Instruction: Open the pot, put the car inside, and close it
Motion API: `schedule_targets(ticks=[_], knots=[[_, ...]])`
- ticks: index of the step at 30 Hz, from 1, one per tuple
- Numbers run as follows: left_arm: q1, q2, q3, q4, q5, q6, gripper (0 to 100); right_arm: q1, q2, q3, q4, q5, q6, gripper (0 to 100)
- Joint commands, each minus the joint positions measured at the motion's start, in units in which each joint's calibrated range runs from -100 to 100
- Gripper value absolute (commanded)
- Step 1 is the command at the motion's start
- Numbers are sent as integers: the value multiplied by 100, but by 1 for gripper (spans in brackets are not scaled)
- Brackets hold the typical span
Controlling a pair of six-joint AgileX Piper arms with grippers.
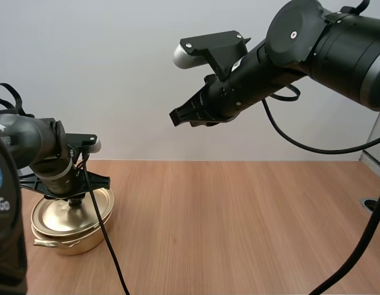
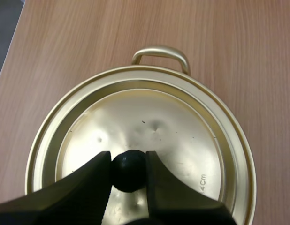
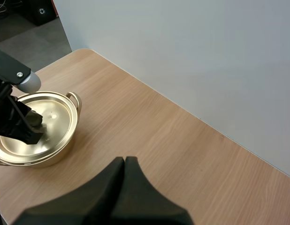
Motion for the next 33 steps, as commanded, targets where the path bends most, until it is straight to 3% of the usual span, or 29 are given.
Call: schedule_targets(ticks=[1, 19, 21, 23, 27, 32, 33], knots=[[3, 45, 7, 1, 26, -1, 0, -1, 6, 7, 2, 14, 2, 0], [3, 260, 24, 1, 162, -1, 0, -1, 6, 7, 2, 14, 2, 0], [3, 260, 24, 1, 159, -1, 4, -1, 6, 7, 2, 14, 2, 0], [3, 260, 24, 1, 159, -1, 14, -1, 6, 7, 2, -20, 2, 0], [3, 260, 24, 1, 159, 8, 44, -1, 6, 7, 2, -39, 2, 0], [3, 260, 24, 1, 159, 351, 99, -1, 6, 7, 2, -39, 2, 0], [3, 260, 24, 17, 159, 415, 100, -1, 6, 7, 2, -39, 2, 0]])
